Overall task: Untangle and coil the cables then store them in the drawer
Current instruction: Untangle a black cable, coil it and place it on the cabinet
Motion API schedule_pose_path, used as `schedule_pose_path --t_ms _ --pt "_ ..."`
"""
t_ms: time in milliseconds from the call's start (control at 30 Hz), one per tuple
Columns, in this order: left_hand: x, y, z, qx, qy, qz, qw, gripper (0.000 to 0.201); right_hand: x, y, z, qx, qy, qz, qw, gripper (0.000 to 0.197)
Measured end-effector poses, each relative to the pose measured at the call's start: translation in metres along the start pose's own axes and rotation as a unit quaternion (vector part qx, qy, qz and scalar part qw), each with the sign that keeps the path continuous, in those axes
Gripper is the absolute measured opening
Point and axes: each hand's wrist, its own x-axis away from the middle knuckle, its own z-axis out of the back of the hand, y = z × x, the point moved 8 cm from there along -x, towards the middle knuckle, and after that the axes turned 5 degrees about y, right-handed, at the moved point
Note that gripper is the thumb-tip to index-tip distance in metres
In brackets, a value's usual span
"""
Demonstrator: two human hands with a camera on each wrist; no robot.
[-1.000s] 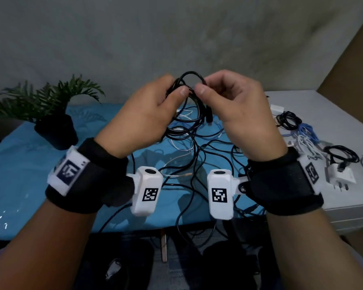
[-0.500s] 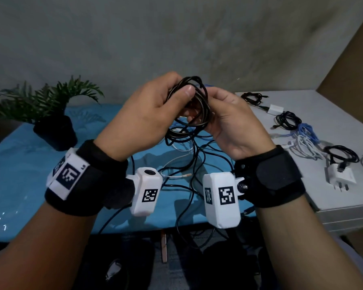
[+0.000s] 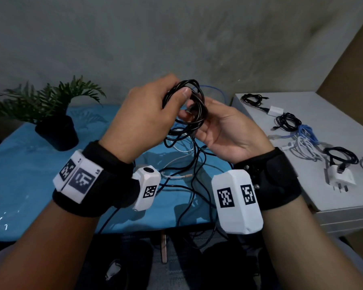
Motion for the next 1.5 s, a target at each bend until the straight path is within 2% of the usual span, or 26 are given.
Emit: schedule_pose_path --t_ms 133,233,300,367,433,533,667,700,833,900,1100,1300,1433,1500 --pt "0.002 -0.001 0.001 -0.017 0.043 0.017 0.999 0.027 0.001 0.007 -0.005 0.026 -0.006 -0.023 0.999 0.019" --pt "0.003 -0.001 0.002 -0.035 0.069 0.025 0.997 0.022 0.002 0.005 -0.006 0.020 -0.005 -0.015 1.000 0.032" --pt "0.003 -0.005 0.002 -0.058 0.084 0.036 0.994 0.025 0.003 0.003 -0.010 0.044 -0.025 0.002 0.999 0.044" --pt "0.003 -0.012 -0.001 -0.067 0.091 0.052 0.992 0.026 0.003 0.001 -0.013 0.108 -0.035 0.047 0.992 0.036" --pt "0.004 -0.017 -0.004 -0.073 0.094 0.061 0.991 0.025 0.002 -0.002 -0.012 0.180 -0.021 0.100 0.978 0.018" --pt "0.003 -0.023 -0.006 -0.054 0.094 0.071 0.991 0.027 0.003 -0.008 -0.011 0.298 0.004 0.152 0.942 0.029" --pt "-0.001 -0.032 -0.009 0.010 0.076 0.092 0.993 0.035 0.005 -0.011 -0.009 0.443 0.009 0.169 0.881 0.043" --pt "-0.002 -0.035 -0.009 0.036 0.072 0.102 0.992 0.038 0.006 -0.011 -0.008 0.458 0.004 0.166 0.874 0.044" --pt "-0.005 -0.050 -0.005 0.181 0.081 0.145 0.969 0.053 0.012 -0.024 0.001 0.388 -0.014 0.140 0.911 0.043" --pt "-0.008 -0.054 0.000 0.202 0.093 0.148 0.963 0.059 0.015 -0.030 0.003 0.382 -0.026 0.143 0.912 0.041" --pt "-0.009 -0.053 -0.003 0.190 0.057 0.128 0.972 0.062 0.021 -0.040 0.006 0.399 -0.042 0.156 0.903 0.038" --pt "-0.011 -0.051 0.003 0.064 0.068 0.070 0.993 0.059 0.021 -0.044 0.010 0.416 -0.041 0.168 0.893 0.036" --pt "-0.010 -0.050 -0.004 0.058 0.020 0.058 0.996 0.056 0.019 -0.047 0.016 0.440 -0.050 0.168 0.881 0.035" --pt "-0.007 -0.052 -0.016 0.127 -0.043 0.086 0.987 0.059 0.019 -0.049 0.019 0.446 -0.043 0.178 0.876 0.034"
